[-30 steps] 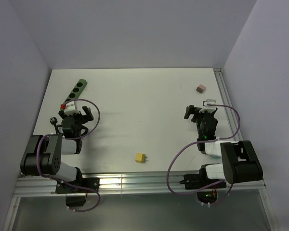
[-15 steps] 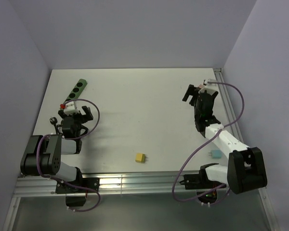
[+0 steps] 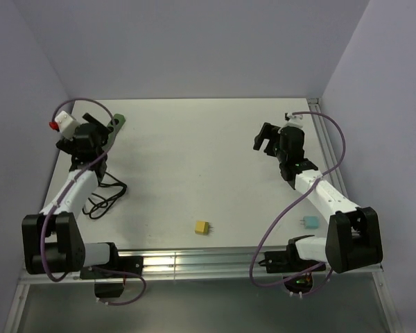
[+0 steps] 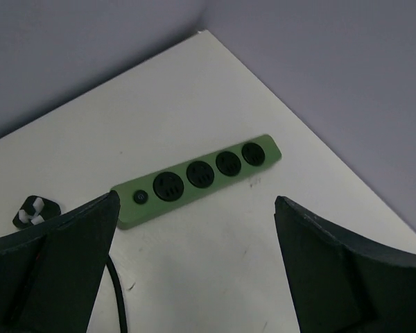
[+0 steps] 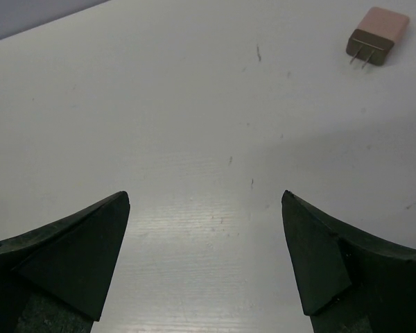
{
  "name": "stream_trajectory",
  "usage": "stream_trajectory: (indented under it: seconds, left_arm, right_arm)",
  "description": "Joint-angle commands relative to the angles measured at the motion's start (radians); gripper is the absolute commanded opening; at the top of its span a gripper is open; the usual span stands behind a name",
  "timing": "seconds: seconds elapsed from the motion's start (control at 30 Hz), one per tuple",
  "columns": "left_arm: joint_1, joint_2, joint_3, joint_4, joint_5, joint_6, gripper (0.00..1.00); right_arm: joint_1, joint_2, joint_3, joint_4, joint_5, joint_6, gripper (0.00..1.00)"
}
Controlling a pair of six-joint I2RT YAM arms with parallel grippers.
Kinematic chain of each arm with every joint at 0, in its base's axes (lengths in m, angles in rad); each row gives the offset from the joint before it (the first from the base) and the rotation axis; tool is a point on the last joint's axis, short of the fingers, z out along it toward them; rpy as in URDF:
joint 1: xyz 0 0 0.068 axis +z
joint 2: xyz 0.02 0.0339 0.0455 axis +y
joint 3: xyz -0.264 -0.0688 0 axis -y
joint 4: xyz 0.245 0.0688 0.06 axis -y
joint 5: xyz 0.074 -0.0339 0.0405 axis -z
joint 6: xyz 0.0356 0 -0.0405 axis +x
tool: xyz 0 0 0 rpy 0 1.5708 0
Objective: Insert the plug
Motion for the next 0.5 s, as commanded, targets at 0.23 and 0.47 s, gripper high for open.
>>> stream_trajectory:
  seconds: [0.23, 0.47]
  left_arm:
    - [0.142, 0.309, 0.423, -0.561, 0.212, -0.115, 1.00]
    - [0.249, 0.450, 0.497, -0.668, 0.369, -0.345, 0.99]
  right_arm:
    - [0.013, -0.015, 0.005, 0.015, -0.079, 0.023, 0.96]
    - [0.013, -0.008, 0.001, 0.031, -0.094, 0.034, 0.96]
